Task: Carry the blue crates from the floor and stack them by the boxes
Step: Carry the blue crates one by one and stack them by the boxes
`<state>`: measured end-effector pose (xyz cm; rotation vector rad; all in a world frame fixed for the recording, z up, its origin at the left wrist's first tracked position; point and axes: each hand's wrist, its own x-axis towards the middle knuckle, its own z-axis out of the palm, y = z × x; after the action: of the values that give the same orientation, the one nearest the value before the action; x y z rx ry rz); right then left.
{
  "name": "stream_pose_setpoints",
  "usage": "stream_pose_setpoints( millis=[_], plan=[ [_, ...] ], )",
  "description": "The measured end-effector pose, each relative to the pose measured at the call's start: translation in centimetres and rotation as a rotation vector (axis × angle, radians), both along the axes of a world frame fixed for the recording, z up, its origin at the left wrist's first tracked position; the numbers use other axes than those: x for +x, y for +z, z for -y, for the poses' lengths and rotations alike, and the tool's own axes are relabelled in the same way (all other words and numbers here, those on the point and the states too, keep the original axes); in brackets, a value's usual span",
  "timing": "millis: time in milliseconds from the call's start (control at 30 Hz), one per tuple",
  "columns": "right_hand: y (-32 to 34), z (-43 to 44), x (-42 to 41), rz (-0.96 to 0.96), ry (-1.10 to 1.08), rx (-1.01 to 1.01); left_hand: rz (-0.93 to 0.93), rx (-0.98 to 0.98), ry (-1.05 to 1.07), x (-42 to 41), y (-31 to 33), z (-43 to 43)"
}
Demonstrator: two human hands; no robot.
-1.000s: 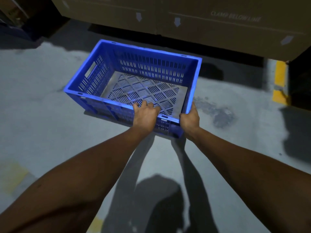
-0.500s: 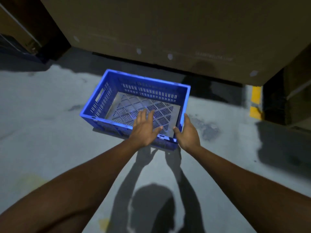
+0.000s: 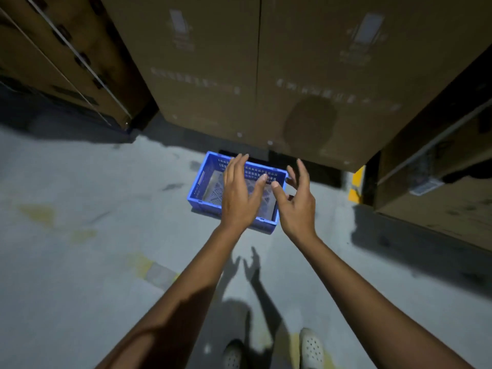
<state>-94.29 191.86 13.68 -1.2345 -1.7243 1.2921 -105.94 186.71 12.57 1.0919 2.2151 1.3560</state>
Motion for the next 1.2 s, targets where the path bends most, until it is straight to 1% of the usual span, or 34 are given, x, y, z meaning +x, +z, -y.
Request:
stream_pose_setpoints(
  millis=[100,233,367,567,767,1033,1200],
  plan=[
    [8.3,4.5,2.1,-0.107,-0.04,-0.009,0.0,0.108,0.039,1.4,8.7,5.0],
    [15.9,10.4,5.6,-0.202,-0.117,0.021,0.014,0.198,0.094,3.3,16.9,11.1],
    [21.2,14.9,8.4,-0.287,-0.141,0.046,-0.043,0.311,0.096,5.3,22.1,15.1],
    [29.2,19.4,11.7,-0.394,-0.077,0.167,-0.117,0.423,0.095,9.1,28.1,20.5],
    [33.8,24.7,17.3,-0.488,-0.022,0.264,-0.231,0.479,0.127,14.8,33.2,26.8],
    [37.4,34.3,27.4,-0.561,0.069,0.3,-0.377,0.485,0.155,25.4,37.1,37.1],
    [39.7,40.9,30.4,-0.591,0.17,0.287,-0.442,0.492,0.249,29.3,39.4,44.9]
  ],
)
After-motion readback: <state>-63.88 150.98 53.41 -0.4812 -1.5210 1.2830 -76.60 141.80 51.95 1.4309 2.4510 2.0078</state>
